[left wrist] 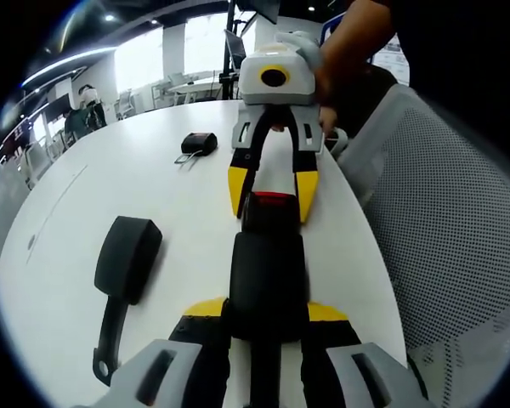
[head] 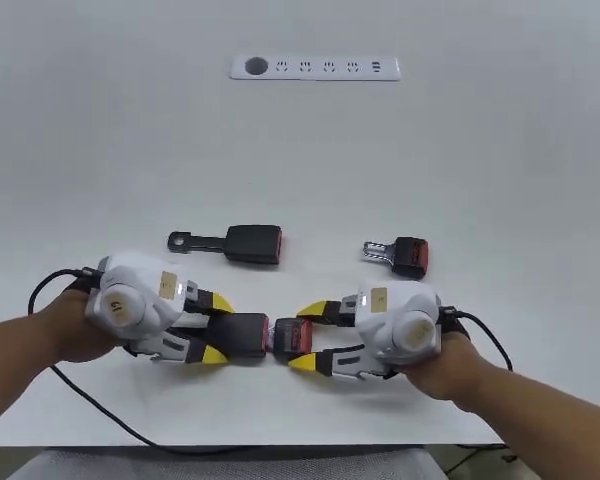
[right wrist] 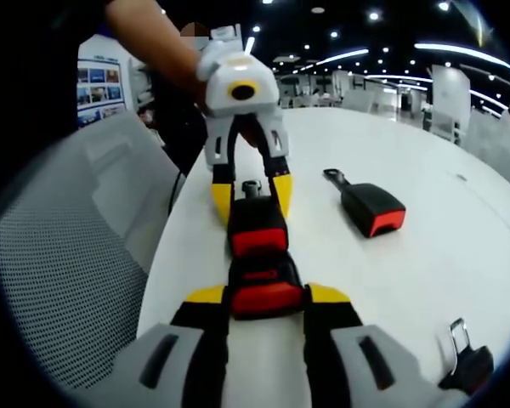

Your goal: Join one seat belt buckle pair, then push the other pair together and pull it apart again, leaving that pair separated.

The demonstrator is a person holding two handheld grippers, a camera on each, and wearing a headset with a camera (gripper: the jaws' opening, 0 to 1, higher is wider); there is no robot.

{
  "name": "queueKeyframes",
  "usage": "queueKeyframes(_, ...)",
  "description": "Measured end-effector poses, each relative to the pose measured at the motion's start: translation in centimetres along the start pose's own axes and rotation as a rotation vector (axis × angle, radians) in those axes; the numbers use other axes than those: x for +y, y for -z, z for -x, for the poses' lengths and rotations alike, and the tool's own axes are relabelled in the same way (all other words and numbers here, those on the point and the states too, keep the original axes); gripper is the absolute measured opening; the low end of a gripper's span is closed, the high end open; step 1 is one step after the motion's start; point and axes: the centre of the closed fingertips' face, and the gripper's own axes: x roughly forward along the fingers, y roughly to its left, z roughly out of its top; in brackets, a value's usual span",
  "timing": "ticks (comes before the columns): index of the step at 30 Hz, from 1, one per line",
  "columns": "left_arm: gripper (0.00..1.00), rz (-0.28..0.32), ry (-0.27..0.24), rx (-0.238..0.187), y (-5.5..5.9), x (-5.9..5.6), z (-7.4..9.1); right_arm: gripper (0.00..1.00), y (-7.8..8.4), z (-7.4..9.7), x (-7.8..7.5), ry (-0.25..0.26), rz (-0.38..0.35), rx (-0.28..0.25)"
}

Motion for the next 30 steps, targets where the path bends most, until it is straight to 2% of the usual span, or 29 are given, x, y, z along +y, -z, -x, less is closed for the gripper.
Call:
queueKeyframes(10,0.33,0.003,-0.005,0.004,-0.2,0.0,0.1,0.33,-0.1,-0.1,0.0,0.018,0.011,0.0)
queueKeyframes(14,0.33,-0.051,-0.015,0.043,0.0,0.2,-0.1,0.34,-0.1,-0.1,0.1,0.029,0.012,0.002)
queueKeyframes(17,0.34,-0.043,-0.013,0.054,0.1,0.3,-0.1,0.35,-0.2,-0.2,0.1,0.027,0.016,0.012)
queueKeyframes(19,0.34,-0.041,-0.013,0.08,0.1,0.3,-0.2,0.36,-0.1,-0.2,0.0,0.026,0.037,0.035)
queueKeyframes(21,0.34,-0.03,-0.017,0.106,0.2,0.3,-0.4,0.36,-0.1,-0.3,0.0,0.033,0.034,0.058)
queueKeyframes(23,0.38,-0.008,-0.012,0.111,0.1,0.0,-0.4,0.38,-0.1,-0.3,0.0,0.056,0.027,0.08)
queueKeyframes(24,0.42,-0.008,-0.006,0.113,0.0,-0.3,-0.4,0.41,-0.5,-0.3,0.0,0.069,-0.005,0.064)
queueKeyframes(26,0.51,0.001,-0.006,0.116,-0.2,-0.7,-0.4,0.57,-1.6,-0.2,0.1,0.086,-0.062,0.01)
queueKeyframes(28,0.61,0.028,-0.043,0.107,-0.4,-0.4,-0.1,0.69,-1.7,0.1,-0.2,0.104,-0.072,0.015)
queueKeyframes(30,0.68,0.062,-0.072,0.078,-1.0,-0.2,0.4,0.71,-1.5,0.5,-0.4,0.119,-0.071,0.03)
